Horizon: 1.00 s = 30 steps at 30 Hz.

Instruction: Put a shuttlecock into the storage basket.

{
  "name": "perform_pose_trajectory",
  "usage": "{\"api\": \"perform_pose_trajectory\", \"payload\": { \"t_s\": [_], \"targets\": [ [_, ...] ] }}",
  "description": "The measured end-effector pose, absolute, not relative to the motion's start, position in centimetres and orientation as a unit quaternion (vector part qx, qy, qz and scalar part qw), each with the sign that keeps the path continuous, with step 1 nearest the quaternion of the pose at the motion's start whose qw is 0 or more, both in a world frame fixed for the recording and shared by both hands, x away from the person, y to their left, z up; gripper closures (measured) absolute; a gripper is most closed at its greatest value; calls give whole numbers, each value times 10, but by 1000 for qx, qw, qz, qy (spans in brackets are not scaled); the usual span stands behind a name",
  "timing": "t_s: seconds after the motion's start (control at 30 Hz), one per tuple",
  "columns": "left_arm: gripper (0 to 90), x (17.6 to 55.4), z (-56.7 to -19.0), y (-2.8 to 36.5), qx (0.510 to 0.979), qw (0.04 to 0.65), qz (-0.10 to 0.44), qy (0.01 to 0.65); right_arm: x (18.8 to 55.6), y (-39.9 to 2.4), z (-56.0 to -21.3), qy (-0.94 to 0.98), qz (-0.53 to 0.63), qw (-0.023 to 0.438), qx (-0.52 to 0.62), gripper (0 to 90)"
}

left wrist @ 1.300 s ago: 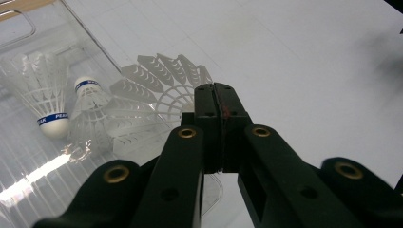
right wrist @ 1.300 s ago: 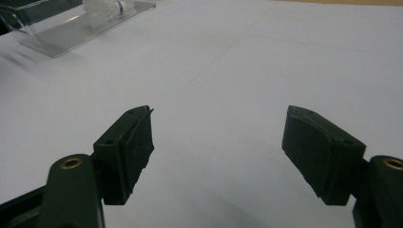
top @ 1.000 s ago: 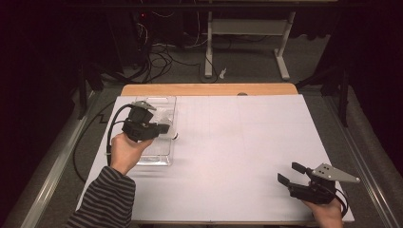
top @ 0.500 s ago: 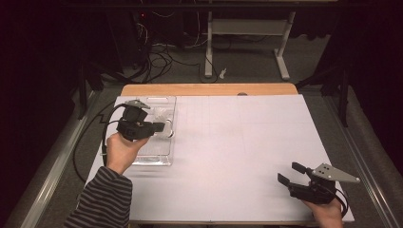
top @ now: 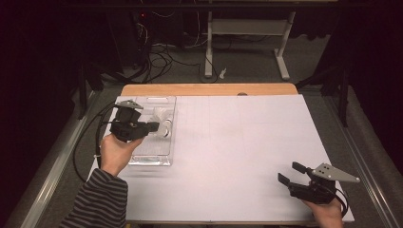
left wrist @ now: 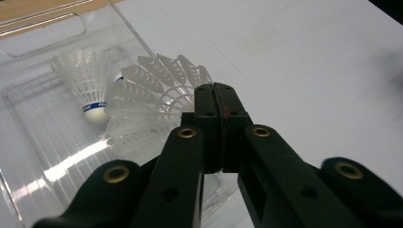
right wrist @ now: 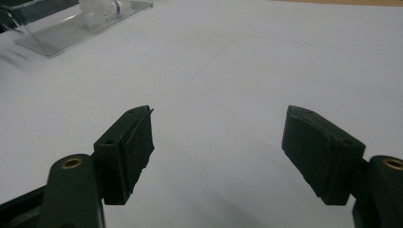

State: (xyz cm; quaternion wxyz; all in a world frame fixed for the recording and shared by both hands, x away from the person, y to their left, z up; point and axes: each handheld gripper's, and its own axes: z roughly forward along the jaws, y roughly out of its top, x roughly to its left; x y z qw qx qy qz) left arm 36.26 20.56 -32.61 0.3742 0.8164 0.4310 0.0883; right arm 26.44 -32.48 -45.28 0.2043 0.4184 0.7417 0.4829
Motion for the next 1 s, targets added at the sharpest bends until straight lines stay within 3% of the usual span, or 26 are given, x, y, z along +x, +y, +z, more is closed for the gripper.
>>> {"api": "perform_pose_trajectory", "payload": {
  "t_s": [1.0],
  "targets": [
    [893,387,-355,225,816,306,84,483,265,-325,-453,741,482,206,420,266]
  ]
}}
